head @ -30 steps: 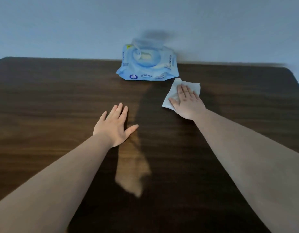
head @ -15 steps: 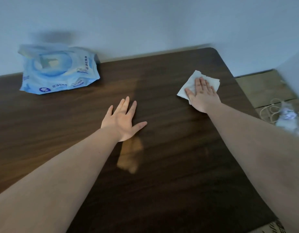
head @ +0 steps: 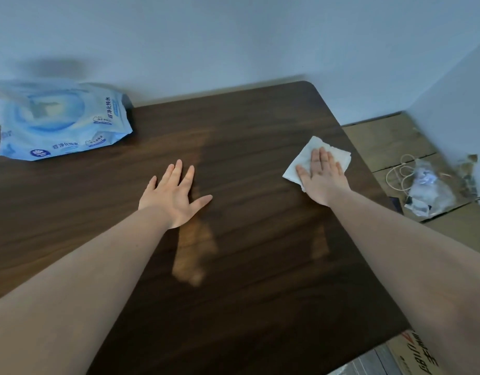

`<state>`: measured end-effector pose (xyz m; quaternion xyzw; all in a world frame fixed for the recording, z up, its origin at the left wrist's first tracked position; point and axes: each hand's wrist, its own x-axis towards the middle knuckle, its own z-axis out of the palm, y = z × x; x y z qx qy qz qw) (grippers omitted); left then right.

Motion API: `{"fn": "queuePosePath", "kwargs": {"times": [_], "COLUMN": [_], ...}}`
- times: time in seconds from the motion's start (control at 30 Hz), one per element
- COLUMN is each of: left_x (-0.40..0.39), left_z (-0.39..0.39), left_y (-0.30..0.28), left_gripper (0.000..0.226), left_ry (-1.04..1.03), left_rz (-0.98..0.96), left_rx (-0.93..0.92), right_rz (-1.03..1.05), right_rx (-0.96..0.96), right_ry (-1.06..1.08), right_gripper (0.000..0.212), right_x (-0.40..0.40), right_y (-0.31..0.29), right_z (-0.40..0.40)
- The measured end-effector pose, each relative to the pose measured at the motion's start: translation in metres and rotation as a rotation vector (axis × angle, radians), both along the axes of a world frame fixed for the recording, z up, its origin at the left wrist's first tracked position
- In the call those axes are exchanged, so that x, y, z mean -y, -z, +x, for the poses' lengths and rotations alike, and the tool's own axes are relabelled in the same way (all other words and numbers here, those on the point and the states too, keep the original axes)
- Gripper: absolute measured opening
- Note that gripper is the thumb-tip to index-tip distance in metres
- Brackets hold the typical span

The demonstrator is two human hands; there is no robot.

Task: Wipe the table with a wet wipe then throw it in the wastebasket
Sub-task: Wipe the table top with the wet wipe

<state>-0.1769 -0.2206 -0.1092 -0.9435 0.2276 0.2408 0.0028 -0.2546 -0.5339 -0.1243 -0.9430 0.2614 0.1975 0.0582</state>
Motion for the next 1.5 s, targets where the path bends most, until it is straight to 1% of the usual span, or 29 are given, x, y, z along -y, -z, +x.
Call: {"fn": "queuePosePath", "kwargs": {"times": [0.13, 0.3, 0.5, 0.73, 0.83, 1.03, 1.1, 1.17, 1.3, 1.5], "left_x": [-0.021, -0.077, -0.174, -0.3, -0.353, -0.456, -0.483, -0.498, -0.502, -0.498], "left_z": [-0.011, -0.027, -0.054, -0.1, -0.118, -0.144, -0.149, -0.154, -0.157, -0.154], "left_y": [-0.01, -0.021, -0.024, -0.019, -0.017, -0.012, -0.01, -0.005, 0.005, 0.008], "left_gripper": [0.081, 0.079, 0.082, 0.083, 0.092, 0.124, 0.128, 0.128, 0.126, 0.124], "left_ry": [0.01, -0.037, -0.185, -0.385, -0.501, -0.783, -0.856, -0.86, -0.862, -0.894], "left_rz": [-0.014, 0.014, 0.045, 0.077, 0.101, 0.154, 0.141, 0.107, 0.055, 0.052], "left_rx": [0.005, -0.009, -0.019, -0.019, -0.036, -0.041, -0.057, -0.046, 0.02, -0.004], "right_rz": [0.017, 0.052, 0.088, 0.118, 0.133, 0.135, 0.143, 0.153, 0.159, 0.174], "right_rx": [-0.03, -0.012, -0.002, -0.003, -0.012, -0.022, -0.009, 0.007, 0.007, 0.026], "right_ry": [-0.059, -0.176, -0.368, -0.639, -0.714, -0.862, -0.908, -0.962, -1.045, -1.16], "right_gripper": [0.069, 0.072, 0.071, 0.072, 0.073, 0.073, 0.073, 0.072, 0.071, 0.071], "right_x": [-0.037, -0.102, -0.201, -0.344, -0.402, -0.505, -0.537, -0.569, -0.628, -0.701], "right_y": [-0.004, -0.002, -0.002, 0.001, 0.002, 0.006, 0.007, 0.007, 0.005, 0.008], "right_z": [-0.013, -0.024, -0.02, 0.0, 0.012, 0.029, 0.032, 0.034, 0.044, 0.062]}}
